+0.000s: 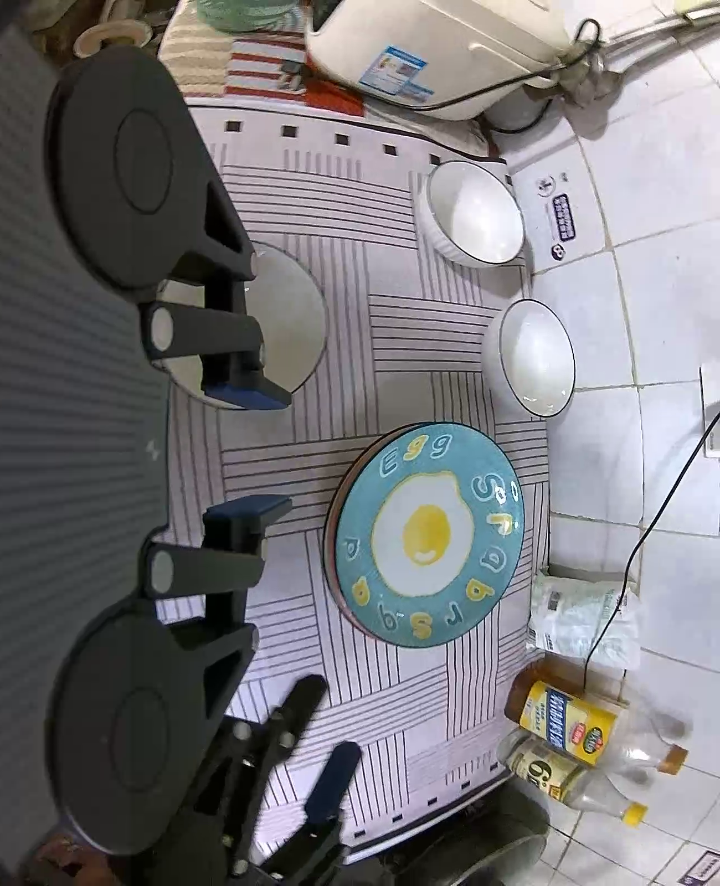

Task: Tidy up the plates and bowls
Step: 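Withdraw the right gripper from the plates while moving the left gripper toward the large white bowl, then close the left gripper on the large white bowl rim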

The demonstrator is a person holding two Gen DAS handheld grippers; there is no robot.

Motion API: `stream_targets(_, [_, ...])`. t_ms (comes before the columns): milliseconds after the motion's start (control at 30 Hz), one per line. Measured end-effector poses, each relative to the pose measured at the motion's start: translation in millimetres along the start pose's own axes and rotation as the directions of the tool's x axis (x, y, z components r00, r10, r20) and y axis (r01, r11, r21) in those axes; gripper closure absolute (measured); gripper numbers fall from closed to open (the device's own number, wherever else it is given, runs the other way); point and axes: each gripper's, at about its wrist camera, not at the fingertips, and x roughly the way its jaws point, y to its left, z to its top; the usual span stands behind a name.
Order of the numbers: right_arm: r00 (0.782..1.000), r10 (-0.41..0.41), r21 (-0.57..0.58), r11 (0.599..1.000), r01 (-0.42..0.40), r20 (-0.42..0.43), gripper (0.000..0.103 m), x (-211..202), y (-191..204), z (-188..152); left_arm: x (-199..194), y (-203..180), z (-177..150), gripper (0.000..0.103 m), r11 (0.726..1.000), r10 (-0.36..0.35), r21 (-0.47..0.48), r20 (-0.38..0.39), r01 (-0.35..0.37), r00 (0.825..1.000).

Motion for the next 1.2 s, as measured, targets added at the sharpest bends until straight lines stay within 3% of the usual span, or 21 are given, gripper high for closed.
stream_targets(133, [0.999,0.019,0.022,1.0,-0.018,-0.029,0.038,-13,4,-5,-6,-3,-12,0.067,1.0,-0.007,-0.005,0.0,0.007,1.0])
stream_targets(300, [0.999,0.023,-0.002,1.0,-0.023,-0.034,0.029,-27,12,-10,-13,-2,-24,0.05,1.0,-0.01,-0.001,0.0,0.01,1.0])
stream_targets(433, [0.999,0.021,-0.024,0.999,-0.022,-0.025,0.009,-30,16,-16,-16,2,-32,0.038,1.0,-0.008,0.001,0.016,0.008,1.0])
stream_targets(533, [1.0,-0.008,-0.058,0.998,0.008,-0.011,0.008,-25,16,-25,-15,6,-37,0.033,1.0,-0.004,0.005,0.023,0.004,1.0])
stream_targets(733, [0.999,-0.033,-0.006,0.999,0.032,-0.016,0.008,-9,9,-43,-5,20,-50,0.019,1.0,0.006,0.01,0.012,-0.006,1.0])
stream_targets(933, [0.996,0.083,-0.026,0.996,-0.082,0.041,0.008,-3,23,-58,10,39,-66,0.011,0.999,0.012,-0.044,0.034,-0.011,0.999])
stream_targets(1033, [0.987,0.127,-0.14,0.984,-0.112,0.096,0.008,0,44,-70,18,50,-72,0.011,0.997,0.018,-0.078,0.024,-0.016,1.0])
stream_targets(1200, [0.968,0.224,-0.259,0.947,-0.188,0.115,0.008,13,76,-87,26,68,-80,0.01,0.994,0.041,-0.098,0.02,-0.039,0.999])
